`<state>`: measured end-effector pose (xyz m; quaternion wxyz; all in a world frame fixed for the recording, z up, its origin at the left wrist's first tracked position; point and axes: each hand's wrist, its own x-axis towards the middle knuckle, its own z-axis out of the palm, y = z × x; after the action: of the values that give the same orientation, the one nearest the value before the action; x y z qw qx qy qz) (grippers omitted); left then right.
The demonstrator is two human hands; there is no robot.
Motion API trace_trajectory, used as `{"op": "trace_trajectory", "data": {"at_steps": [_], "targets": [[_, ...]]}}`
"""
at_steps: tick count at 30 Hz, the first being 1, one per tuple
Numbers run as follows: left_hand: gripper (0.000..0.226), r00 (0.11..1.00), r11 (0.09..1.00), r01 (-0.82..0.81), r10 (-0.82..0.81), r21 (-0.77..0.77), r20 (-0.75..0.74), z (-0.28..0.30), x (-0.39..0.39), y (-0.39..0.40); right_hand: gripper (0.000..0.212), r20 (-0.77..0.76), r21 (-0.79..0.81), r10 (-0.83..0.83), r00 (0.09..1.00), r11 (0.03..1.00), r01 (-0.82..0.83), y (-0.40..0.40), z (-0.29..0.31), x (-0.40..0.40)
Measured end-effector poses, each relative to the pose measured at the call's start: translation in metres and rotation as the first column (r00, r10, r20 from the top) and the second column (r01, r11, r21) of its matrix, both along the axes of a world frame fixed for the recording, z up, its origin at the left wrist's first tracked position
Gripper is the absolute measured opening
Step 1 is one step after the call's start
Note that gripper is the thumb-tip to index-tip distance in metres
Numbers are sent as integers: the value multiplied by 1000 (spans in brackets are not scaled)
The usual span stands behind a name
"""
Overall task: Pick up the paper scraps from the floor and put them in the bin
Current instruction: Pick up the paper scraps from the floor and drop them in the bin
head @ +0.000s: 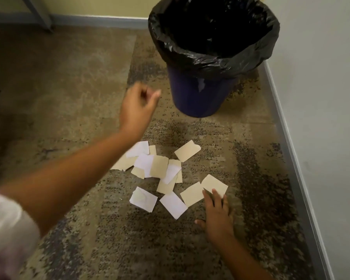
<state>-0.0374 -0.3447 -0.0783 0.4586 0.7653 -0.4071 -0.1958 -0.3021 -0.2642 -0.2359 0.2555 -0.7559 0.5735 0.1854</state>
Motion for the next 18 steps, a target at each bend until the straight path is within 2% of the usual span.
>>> {"op": "trace_trajectory", "data": {"at_steps": [2, 4, 5, 7, 9, 12, 13, 15, 17, 18], "targets": [[18, 995, 973, -4, 28, 231, -99, -48, -1, 46, 88, 76, -101, -78, 994, 991, 85, -7, 3, 3], [21, 998, 863, 20, 11, 505, -58, -99, -1, 93, 86, 155, -153, -154, 976, 972, 178, -18, 1, 4], [26, 999, 807, 30, -6, 590, -42, -120, -1, 114, 84, 171, -165, -176, 969, 965, 204, -24, -1, 3], [37, 997, 756, 74, -67, 650, -36, -145, -5, 142, 79, 157, -169, -190, 969, 962, 216, -35, -4, 2], [49, 974, 705, 143, -223, 695, 27, -156, -10, 155, 74, 117, -157, -182, 976, 967, 199, -44, -8, 0], [62, 832, 577, 175, -520, 798, 193, -162, -21, 160, 69, 29, -186, -125, 992, 974, 129, -51, -8, -6], [62, 807, 547, 161, -552, 822, 209, -163, -26, 160, 68, -3, -183, -119, 993, 976, 117, -53, -7, -8], [58, 812, 545, 132, -538, 828, 224, -163, -32, 161, 64, -93, -142, -105, 990, 986, 91, -61, 0, -8], [51, 843, 591, 115, -484, 798, 236, -162, -36, 164, 56, -161, -87, -73, 984, 994, 60, -70, 6, -7], [47, 854, 618, 106, -457, 779, 247, -161, -37, 165, 50, -140, -54, -74, 987, 996, 67, -75, 8, -7]]}}
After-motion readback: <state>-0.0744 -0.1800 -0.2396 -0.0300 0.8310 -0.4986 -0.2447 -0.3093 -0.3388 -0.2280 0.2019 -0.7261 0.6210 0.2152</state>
